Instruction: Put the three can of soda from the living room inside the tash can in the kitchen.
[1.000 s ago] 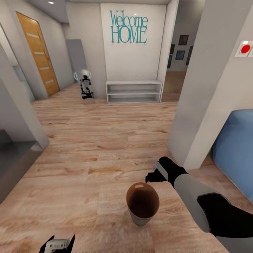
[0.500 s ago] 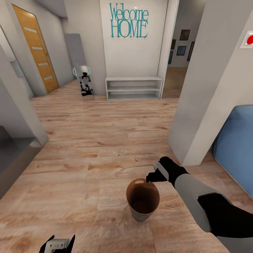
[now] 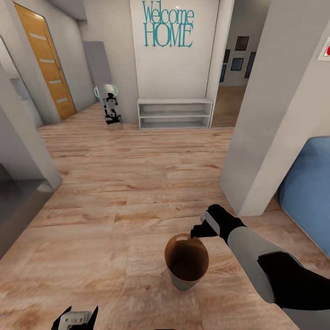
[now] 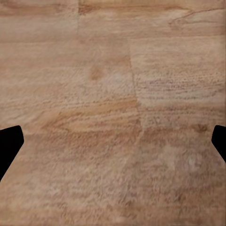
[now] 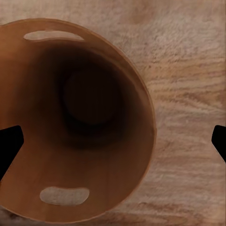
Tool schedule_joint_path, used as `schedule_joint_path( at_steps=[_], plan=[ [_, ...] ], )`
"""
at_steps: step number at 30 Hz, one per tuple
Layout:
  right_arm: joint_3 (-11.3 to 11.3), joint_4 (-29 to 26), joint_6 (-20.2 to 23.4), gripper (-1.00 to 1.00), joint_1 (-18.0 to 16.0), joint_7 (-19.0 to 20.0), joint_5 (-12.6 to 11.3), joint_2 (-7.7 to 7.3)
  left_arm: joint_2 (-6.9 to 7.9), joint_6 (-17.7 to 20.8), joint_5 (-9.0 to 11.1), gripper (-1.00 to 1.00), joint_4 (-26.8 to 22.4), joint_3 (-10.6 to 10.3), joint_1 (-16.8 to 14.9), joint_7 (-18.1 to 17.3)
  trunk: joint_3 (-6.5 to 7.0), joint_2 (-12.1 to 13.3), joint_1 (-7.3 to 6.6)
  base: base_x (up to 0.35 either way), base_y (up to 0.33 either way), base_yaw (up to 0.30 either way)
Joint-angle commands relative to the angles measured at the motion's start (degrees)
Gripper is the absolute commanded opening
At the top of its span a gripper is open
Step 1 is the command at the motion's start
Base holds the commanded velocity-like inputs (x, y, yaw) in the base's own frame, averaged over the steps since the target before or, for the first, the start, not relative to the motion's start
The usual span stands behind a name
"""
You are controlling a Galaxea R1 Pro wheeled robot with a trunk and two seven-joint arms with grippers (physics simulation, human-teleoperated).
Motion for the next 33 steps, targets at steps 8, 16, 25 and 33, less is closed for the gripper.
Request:
schedule_joint_path(
  at_steps=[8,16,25,33],
  plan=[
    [0.06,0.00,-0.02,1.00,0.00,0.00,0.09,0.07,0.00,-0.29,0.07,1.00,-0.15,-0.08,0.00,-0.18,-0.02,0.00,0.00,0.103,0.000,0.000],
    [0.09,0.02,-0.02,1.00,0.00,0.00,0.11,0.11,0.00,-0.23,0.03,1.00,-0.14,-0.09,0.00,-0.03,-0.02,0.00,0.00,0.019,-0.010,0.000],
    [0.09,0.07,-0.03,1.00,0.00,0.00,0.11,0.12,0.00,0.16,-0.10,1.00,-0.05,-0.09,0.00,0.07,-0.02,0.00,0.00,0.004,-0.187,0.000],
    [0.09,0.08,-0.04,1.00,0.00,0.00,0.11,0.05,0.00,-0.04,0.02,1.00,-0.15,-0.09,0.00,-0.02,-0.02,0.00,0.00,0.018,-0.161,0.000]
  ],
)
